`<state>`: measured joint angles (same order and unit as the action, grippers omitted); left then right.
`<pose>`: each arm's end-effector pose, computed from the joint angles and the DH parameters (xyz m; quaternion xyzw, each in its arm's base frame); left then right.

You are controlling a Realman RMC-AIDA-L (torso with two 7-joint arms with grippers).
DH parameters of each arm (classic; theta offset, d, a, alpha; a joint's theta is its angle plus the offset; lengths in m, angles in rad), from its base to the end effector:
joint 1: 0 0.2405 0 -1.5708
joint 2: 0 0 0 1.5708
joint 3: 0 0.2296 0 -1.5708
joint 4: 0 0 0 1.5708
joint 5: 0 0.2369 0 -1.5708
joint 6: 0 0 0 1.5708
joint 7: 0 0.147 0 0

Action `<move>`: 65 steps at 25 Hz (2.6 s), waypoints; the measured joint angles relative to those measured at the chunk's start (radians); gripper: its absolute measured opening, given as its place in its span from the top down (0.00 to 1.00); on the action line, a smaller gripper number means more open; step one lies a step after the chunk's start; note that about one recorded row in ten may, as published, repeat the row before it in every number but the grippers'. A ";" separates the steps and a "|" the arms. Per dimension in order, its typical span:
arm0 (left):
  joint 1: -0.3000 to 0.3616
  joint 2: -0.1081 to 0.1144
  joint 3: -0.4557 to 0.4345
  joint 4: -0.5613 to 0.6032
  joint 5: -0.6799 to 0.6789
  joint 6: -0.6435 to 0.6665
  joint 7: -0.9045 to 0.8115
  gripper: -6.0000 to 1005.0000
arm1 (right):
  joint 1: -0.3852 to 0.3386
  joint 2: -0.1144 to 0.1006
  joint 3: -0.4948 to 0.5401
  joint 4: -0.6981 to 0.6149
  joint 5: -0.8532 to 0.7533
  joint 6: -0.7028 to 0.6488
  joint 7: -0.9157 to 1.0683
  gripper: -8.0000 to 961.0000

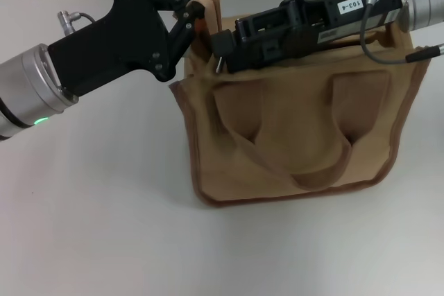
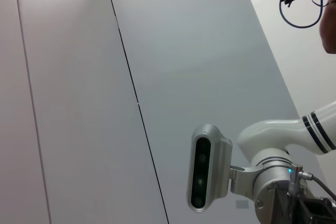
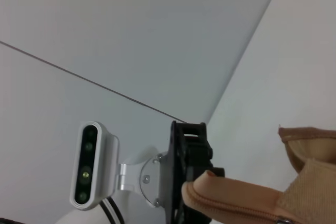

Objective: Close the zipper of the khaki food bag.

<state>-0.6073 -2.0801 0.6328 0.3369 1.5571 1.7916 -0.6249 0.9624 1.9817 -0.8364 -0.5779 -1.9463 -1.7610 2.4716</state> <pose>-0.2017 0.3311 0.0096 -0.8460 0.0761 -0.4691 0.2419 0.0988 0.3900 0.0188 0.8407 -0.4859 -0.1748 0.1630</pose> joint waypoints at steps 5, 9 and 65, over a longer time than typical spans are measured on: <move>-0.007 0.000 0.004 0.001 -0.001 -0.003 -0.005 0.95 | -0.011 0.000 -0.001 0.000 0.021 -0.003 -0.003 0.22; -0.008 0.000 0.005 0.001 -0.001 -0.018 -0.005 0.94 | -0.021 0.000 0.001 -0.001 0.035 -0.004 -0.008 0.22; -0.012 0.000 0.019 -0.023 -0.047 -0.015 -0.005 0.93 | -0.060 0.054 -0.006 -0.010 0.052 0.123 -0.027 0.67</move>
<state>-0.6195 -2.0801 0.6517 0.3144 1.5100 1.7763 -0.6304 0.9025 2.0356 -0.8427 -0.5875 -1.8939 -1.6378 2.4450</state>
